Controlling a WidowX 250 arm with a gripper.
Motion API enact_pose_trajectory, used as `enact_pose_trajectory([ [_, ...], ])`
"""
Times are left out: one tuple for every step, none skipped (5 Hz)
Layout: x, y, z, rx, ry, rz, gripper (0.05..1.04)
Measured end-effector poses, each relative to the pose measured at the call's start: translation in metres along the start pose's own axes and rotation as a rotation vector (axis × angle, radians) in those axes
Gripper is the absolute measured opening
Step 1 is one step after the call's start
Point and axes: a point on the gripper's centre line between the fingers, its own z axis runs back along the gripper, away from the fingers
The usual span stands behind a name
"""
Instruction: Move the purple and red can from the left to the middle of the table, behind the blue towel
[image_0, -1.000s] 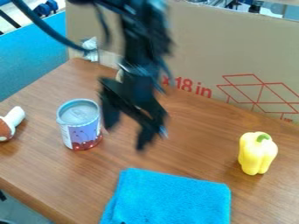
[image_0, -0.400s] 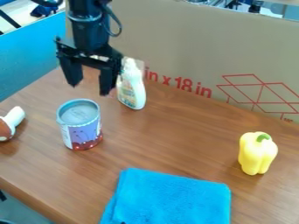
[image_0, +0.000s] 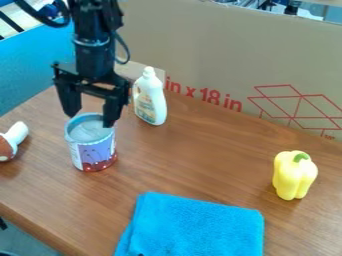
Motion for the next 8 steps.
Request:
enact_pose_trajectory([
  [-0.006, 0.003, -0.007, 0.004, 0.02, 0.036, 1.001],
  [-0.008, 0.008, -0.011, 0.01, 0.031, 0.067, 1.001],
  [-0.007, 0.008, -0.015, -0.006, 0.012, 0.07, 1.001],
  [-0.005, 0.008, -0.019, 0.003, 0.014, 0.087, 1.001],
  [-0.003, 0.01, -0.019, 0.016, 0.014, 0.103, 1.001],
  [0.003, 0.015, -0.014, 0.043, -0.008, 0.129, 1.001],
  [0.007, 0.02, -0.016, 0.069, 0.007, 0.148, 1.001],
  [0.013, 0.023, -0.014, 0.076, 0.008, 0.166, 1.001],
])
